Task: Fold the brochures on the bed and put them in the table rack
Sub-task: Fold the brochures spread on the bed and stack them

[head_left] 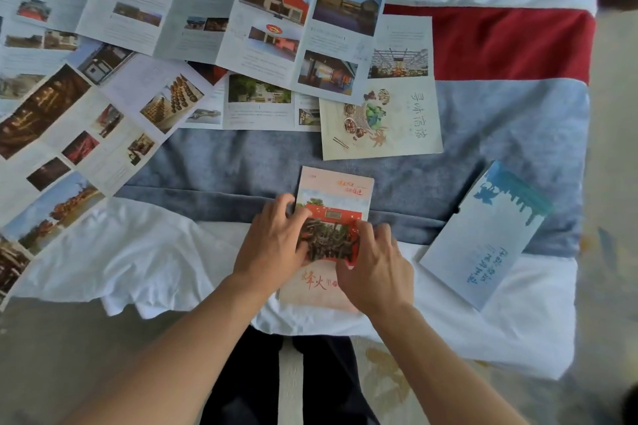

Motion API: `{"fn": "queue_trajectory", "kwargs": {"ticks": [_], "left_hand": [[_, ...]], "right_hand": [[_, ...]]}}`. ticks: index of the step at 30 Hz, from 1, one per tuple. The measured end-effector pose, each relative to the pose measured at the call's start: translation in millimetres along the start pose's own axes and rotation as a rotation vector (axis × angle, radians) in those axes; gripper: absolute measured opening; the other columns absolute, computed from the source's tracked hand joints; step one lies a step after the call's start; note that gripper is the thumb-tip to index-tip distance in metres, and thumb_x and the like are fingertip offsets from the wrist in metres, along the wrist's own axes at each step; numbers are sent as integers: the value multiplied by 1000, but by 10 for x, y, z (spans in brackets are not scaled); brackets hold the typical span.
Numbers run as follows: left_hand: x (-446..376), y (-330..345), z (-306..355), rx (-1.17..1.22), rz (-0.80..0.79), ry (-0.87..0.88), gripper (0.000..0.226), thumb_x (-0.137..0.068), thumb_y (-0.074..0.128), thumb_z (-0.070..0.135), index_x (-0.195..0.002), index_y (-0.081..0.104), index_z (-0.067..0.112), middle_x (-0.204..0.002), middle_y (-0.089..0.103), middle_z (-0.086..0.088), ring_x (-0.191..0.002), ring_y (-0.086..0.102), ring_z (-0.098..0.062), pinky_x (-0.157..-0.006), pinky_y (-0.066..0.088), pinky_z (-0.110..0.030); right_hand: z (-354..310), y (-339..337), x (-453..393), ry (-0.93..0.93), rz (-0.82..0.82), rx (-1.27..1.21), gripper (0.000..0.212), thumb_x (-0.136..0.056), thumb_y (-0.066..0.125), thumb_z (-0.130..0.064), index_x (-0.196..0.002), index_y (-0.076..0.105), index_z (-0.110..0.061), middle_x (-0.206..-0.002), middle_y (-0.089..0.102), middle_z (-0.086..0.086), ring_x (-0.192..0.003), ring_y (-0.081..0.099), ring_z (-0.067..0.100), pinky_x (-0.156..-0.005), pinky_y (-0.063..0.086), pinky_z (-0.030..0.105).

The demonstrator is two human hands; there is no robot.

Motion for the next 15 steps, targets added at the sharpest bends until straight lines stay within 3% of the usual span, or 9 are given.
{"fn": "queue_trajectory", "kwargs": {"ticks": [3, 6, 10, 15], "left_hand": [[-33, 17, 45, -138, -2, 73, 60, -70, 78, 12, -125, 57, 19, -140, 44, -10, -120, 47, -29, -92, 48, -45], [-61, 53, 91, -163, -47, 88, 59, -70, 76, 9, -125, 57, 20, -144, 44, -7, -133, 40, -30, -96, 44, -44], [-81, 106, 91, -156, -114, 54, 67, -70, 75, 12, -131, 48, 22, -150, 33, -5, -142, 29, -28, -103, 38, -43], [-153, 40, 35, -158, -161, 79, 72, -69, 78, 37, -131, 44, 24, -144, 33, -3, -135, 34, -24, -103, 39, -42]], "right_hand": [[-25, -21, -100, -137, 109, 106, 58, -71, 72, -35, -123, 52, -20, -126, 48, 7, -112, 50, 30, -83, 46, 41], [-68, 11, -174, -232, 56, 139, 75, -73, 77, -34, -139, 45, -22, -153, 34, 7, -140, 32, 29, -102, 39, 45], [-105, 71, -248, -217, 12, 150, 73, -73, 76, -30, -139, 45, -24, -152, 33, 2, -141, 28, 26, -104, 36, 43], [-94, -18, -348, -223, 33, 153, 75, -67, 78, -40, -134, 49, -23, -144, 40, 4, -129, 40, 28, -101, 39, 44]]}}
Point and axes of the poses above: each hand's wrist, its own x-axis away from the middle knuckle, its own y-axis out of the palm, z = x × y, the point moved 1 cm from there along -x, towards the middle knuckle
